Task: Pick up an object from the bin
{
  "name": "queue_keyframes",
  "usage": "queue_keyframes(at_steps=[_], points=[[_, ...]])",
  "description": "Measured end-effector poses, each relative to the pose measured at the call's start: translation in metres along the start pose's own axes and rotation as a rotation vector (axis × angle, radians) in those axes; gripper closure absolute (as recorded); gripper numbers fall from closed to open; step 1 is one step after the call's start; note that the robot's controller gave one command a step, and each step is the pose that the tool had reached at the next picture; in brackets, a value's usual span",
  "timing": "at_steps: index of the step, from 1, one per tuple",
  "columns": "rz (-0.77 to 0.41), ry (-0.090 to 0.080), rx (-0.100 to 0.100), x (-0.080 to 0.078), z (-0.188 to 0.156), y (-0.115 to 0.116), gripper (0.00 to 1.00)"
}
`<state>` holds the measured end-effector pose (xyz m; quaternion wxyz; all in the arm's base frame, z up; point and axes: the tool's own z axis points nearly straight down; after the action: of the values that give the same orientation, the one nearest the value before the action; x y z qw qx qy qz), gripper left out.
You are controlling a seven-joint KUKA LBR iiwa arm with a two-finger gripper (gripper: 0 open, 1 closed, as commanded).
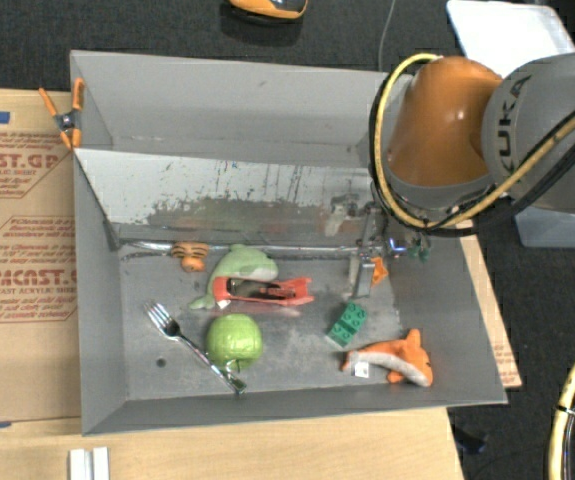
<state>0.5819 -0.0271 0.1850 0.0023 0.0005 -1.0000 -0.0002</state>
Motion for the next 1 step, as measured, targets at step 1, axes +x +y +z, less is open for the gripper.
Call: queue_keyframes(at_steps=[1], points=[[0.0, -0.007, 0.001, -0.0017, -0.0038, -0.0001, 0.0]])
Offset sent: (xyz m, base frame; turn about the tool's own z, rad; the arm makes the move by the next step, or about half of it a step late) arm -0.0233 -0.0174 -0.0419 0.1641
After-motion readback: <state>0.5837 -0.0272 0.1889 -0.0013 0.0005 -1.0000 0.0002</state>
